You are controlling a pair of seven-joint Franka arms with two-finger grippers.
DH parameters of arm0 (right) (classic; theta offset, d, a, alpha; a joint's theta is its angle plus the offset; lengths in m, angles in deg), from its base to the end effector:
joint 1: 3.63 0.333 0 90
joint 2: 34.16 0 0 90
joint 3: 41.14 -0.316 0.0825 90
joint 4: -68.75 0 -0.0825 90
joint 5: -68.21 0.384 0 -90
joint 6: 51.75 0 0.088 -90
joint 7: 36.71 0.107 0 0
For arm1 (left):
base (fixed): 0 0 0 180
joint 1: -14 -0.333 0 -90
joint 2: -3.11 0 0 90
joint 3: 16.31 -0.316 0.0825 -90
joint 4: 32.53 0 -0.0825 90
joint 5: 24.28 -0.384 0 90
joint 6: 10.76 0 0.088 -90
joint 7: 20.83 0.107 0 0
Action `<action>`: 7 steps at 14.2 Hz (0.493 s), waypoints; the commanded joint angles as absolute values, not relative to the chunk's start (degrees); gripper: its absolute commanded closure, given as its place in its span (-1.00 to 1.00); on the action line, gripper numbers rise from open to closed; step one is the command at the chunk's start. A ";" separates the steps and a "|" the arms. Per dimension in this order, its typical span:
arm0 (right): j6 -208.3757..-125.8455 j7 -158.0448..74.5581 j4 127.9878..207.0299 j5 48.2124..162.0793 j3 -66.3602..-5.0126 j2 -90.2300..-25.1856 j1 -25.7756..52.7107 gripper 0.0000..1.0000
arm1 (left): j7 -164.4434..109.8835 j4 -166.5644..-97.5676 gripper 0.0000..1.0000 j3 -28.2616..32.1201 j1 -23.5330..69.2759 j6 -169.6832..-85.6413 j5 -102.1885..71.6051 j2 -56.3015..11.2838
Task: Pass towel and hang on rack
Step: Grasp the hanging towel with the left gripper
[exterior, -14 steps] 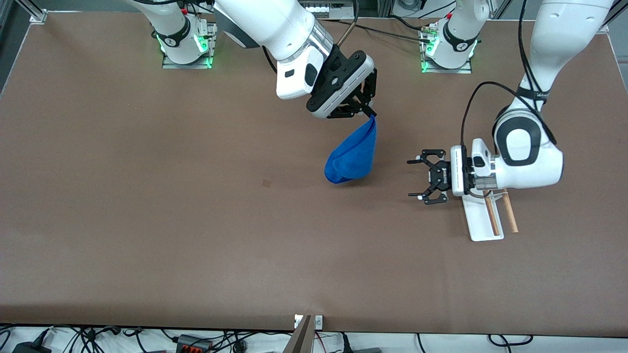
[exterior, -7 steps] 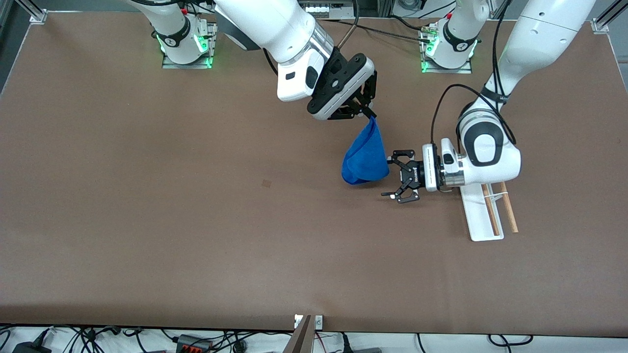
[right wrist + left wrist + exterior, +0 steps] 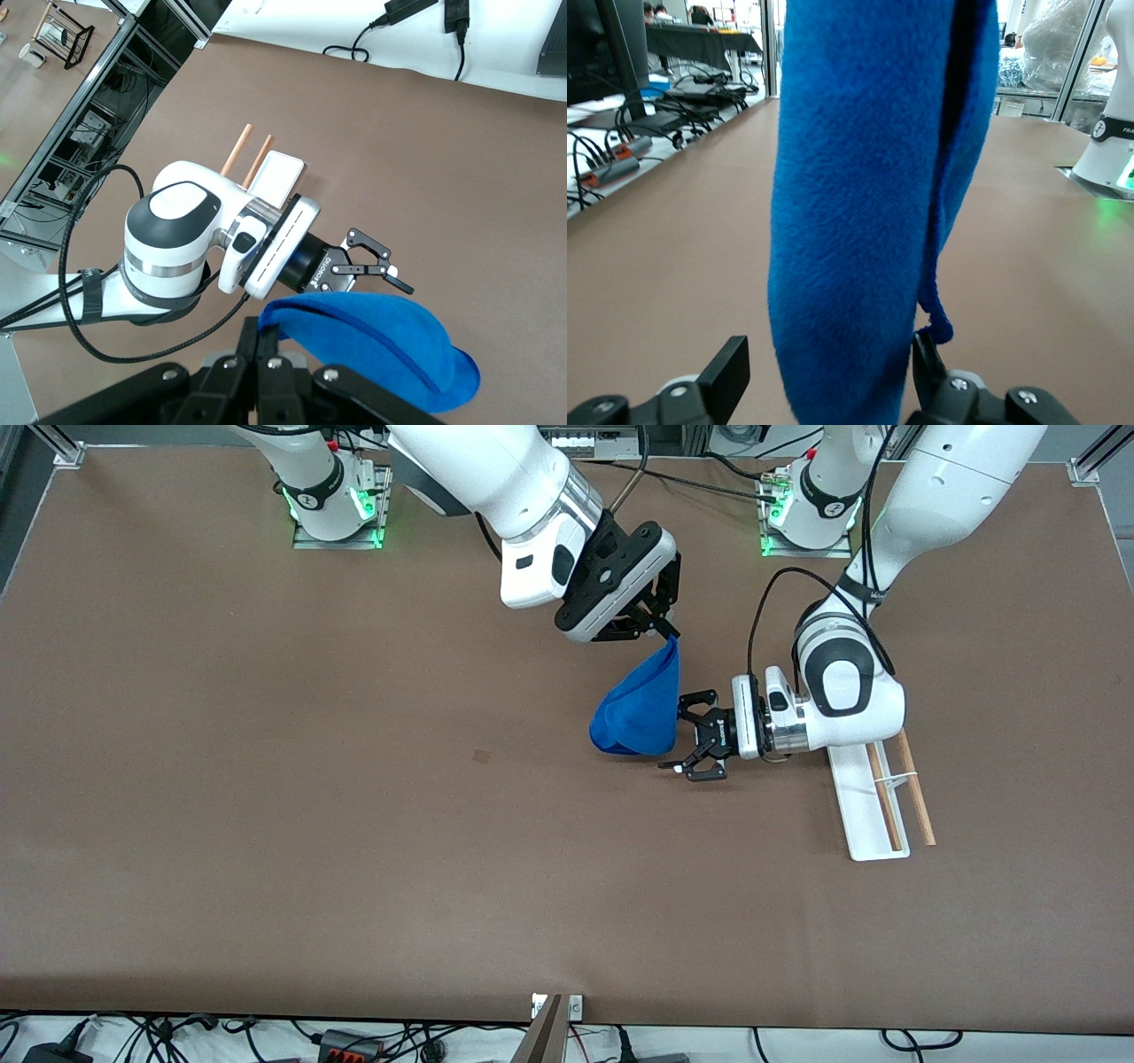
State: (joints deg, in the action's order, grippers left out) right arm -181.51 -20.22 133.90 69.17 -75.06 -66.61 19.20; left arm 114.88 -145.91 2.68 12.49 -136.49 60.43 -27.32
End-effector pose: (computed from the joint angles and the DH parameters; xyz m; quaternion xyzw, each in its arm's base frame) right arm 0.5170 0.5393 0.5912 -0.9068 -0.2405 -0.1712 0.3011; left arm 0.5691 -0.2102 0.2145 0.6173 -0.5505 0.3996 0.3952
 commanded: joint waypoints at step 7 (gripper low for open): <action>-181.83 -18.96 133.26 68.12 -74.97 -66.85 19.66 1.00 | 120.94 -145.73 0.99 2.68 12.15 -141.53 64.58 -27.04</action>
